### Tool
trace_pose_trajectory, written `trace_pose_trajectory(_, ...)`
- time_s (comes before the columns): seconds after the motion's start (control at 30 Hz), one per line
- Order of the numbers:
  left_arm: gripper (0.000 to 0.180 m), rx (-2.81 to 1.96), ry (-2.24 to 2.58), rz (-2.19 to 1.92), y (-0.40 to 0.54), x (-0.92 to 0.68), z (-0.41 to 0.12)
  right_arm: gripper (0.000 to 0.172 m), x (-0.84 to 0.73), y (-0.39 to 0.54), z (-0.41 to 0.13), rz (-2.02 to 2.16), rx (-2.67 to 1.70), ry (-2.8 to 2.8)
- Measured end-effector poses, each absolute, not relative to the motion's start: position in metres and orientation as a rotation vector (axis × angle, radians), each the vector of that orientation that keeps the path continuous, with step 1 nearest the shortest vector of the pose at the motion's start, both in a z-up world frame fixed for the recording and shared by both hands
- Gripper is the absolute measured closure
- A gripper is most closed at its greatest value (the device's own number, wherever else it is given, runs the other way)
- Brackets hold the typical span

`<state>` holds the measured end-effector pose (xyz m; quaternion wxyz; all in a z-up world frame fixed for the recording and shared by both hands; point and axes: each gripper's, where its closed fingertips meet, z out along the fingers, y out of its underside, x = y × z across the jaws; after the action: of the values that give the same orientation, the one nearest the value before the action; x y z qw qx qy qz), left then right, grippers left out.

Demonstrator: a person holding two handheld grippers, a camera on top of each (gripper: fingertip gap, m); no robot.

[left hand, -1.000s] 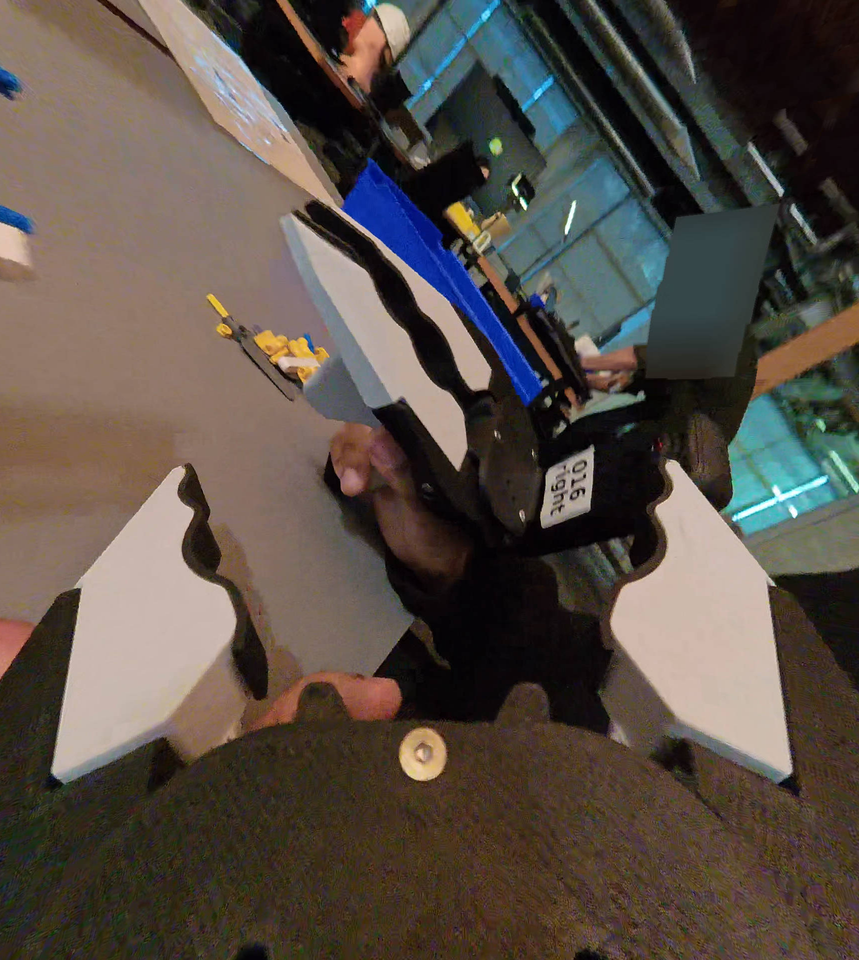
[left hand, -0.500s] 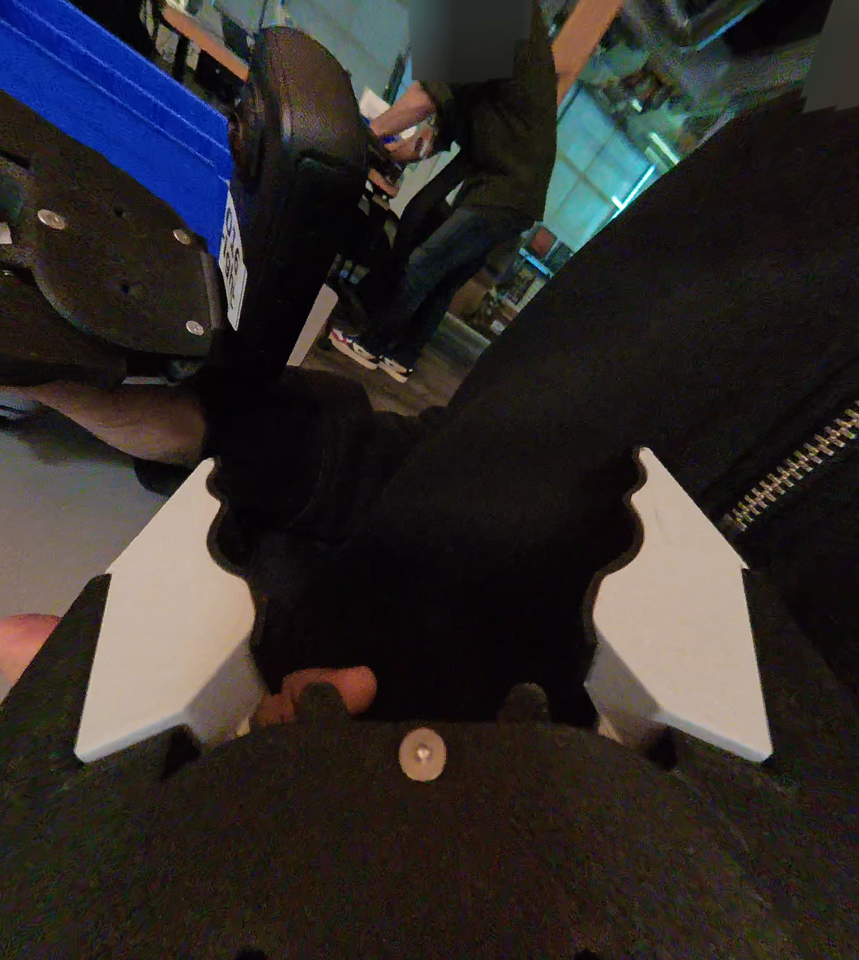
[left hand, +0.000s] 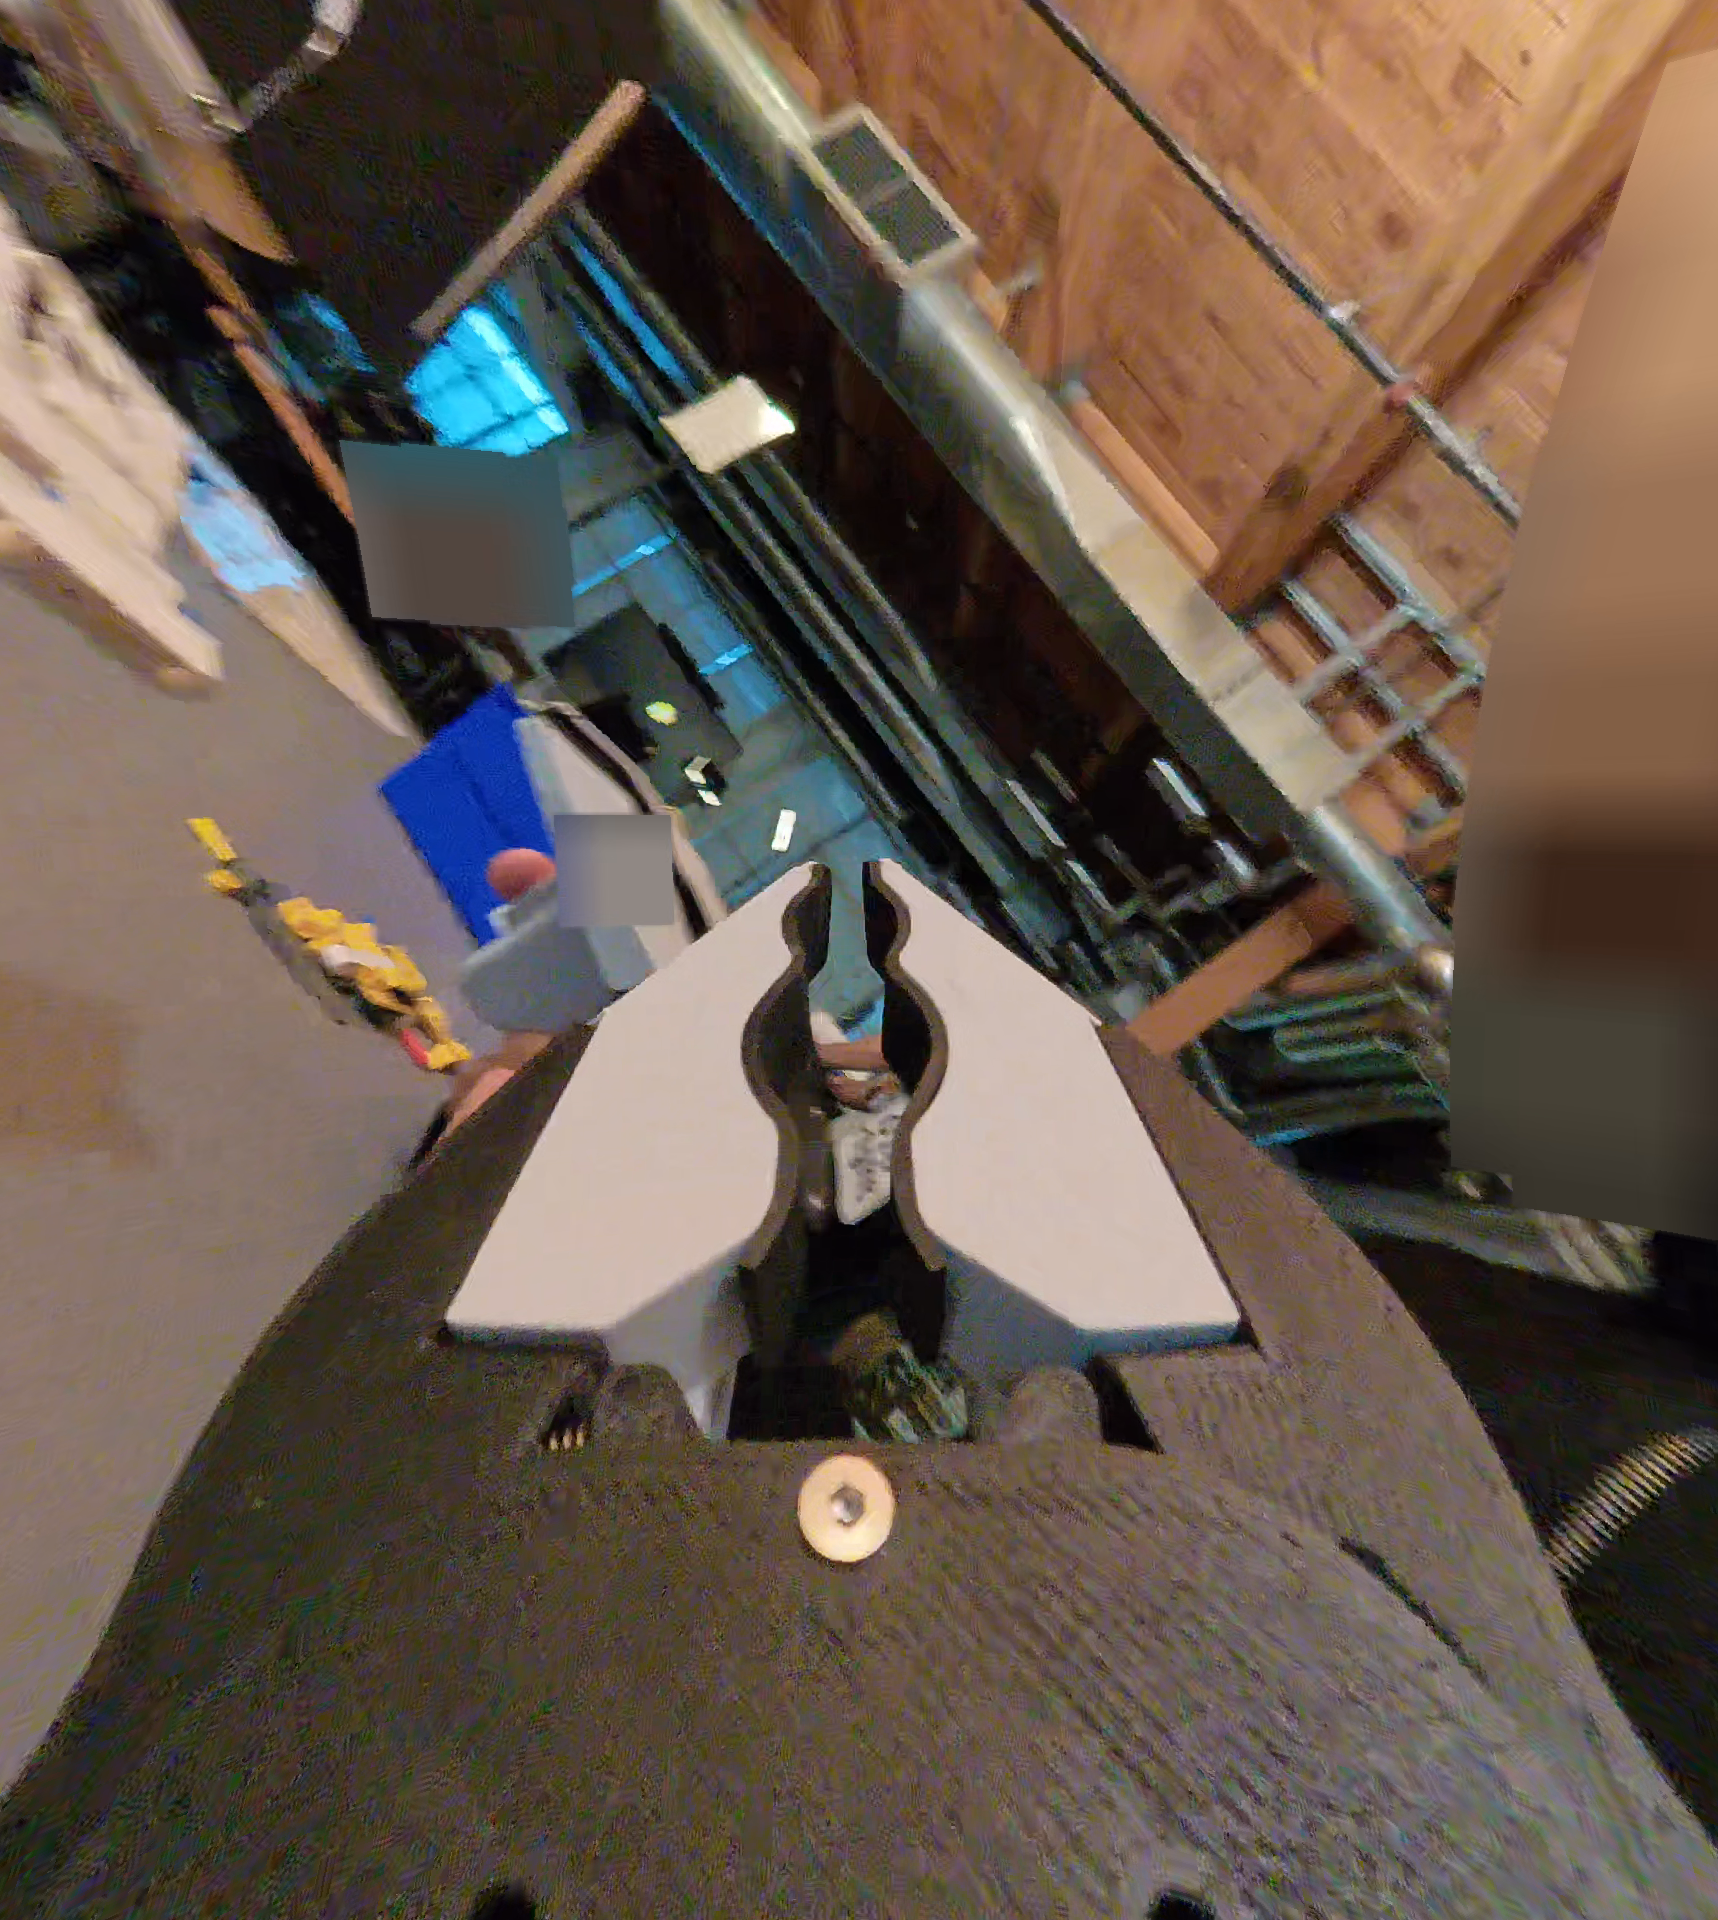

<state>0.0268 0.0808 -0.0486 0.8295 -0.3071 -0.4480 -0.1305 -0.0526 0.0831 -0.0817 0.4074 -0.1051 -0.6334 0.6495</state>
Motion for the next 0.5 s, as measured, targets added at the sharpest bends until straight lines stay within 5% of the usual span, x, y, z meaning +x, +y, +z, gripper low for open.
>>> trace_pose_trajectory(0.13, 0.171, -0.695, -1.248, -0.053, 0.068, -0.005, -0.086, 0.164, -0.057, 0.085, -0.083, 1.657, -0.307, -1.629)
trace_pose_trajectory(0.33, 0.124, -0.668, -1.395, -0.103, 0.055, -0.031, -0.105, 0.151, -0.048, 0.055, -0.093, 1.933, -0.5, -1.987)
trace_pose_trajectory(0.5, 0.122, -0.558, -1.378, -0.08, 0.042, -0.043, -0.106, 0.145, -0.051, 0.039, -0.093, 2.186, -0.786, -2.165)
